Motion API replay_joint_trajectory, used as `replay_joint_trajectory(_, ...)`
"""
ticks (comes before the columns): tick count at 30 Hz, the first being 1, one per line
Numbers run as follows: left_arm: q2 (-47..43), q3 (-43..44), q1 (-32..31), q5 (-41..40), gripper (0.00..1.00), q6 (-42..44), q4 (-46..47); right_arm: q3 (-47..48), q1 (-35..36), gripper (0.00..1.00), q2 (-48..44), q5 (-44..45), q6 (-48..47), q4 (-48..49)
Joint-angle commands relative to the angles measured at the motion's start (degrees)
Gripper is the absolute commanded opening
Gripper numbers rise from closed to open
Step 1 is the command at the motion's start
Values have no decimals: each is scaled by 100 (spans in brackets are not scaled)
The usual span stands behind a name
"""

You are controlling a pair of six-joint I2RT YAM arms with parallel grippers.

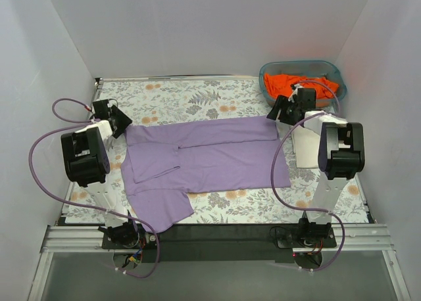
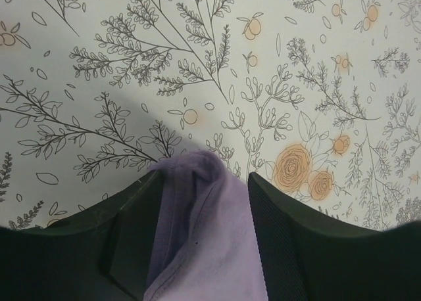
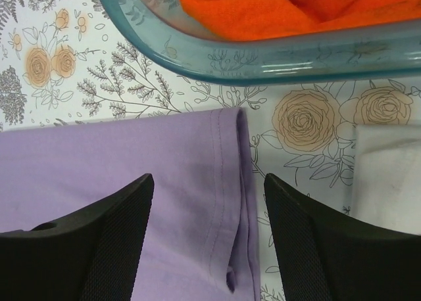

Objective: Fold and stack the t-shirts
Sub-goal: Fold the tshirt

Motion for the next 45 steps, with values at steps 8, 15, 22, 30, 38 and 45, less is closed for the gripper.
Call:
replay_joint_trajectory(8,161,-19,68,306,44,457,-5,232,-1,61,387,-75,-111,256)
replay_joint_trajectory(15,213,-133,85,491,40,545,-32,303,-1,58,650,-145,-163,247)
replay_joint_trajectory(22,310,-115,129,455,36,528,-23,399,8,50,844,-216,-172,195)
replay_joint_trajectory(30,433,-133,156,421,25,449,-32,461,-1,24,897,-128,-199,151)
replay_joint_trajectory(38,530,-19,305,376,5,168,-111,671,8,1,853,513,-84,-34)
replay_joint_trajectory(45,618,139,305,386,0,88,-128,689,-203,1,756,821,-5,-201)
